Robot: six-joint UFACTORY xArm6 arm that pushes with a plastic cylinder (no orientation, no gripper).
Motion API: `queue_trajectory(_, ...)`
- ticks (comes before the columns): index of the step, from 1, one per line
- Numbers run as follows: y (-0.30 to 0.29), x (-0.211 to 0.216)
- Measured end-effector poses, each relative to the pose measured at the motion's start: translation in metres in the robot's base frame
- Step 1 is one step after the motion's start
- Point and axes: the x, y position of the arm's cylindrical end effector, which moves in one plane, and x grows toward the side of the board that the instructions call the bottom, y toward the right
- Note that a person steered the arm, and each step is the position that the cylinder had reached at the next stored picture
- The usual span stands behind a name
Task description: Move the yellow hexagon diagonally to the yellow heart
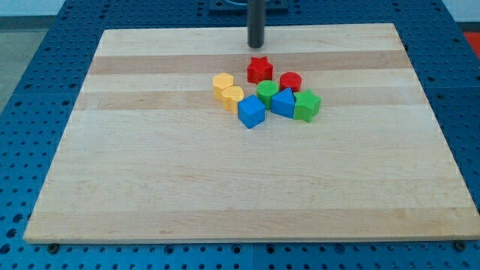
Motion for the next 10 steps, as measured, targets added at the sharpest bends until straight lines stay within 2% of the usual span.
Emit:
queue_trajectory(2,0.028,0.055)
queue_trajectory(4,0.084,0.057)
queue_trajectory(5,0.056,0.02)
queue_trajectory(6,-0.032,0.0)
queue_trajectory(7,-0.127,0.043)
queue_trajectory(8,-0.157,0.105)
queue_trajectory(9,-0.147,0.132)
queue_trajectory(10,-0.097,0.122)
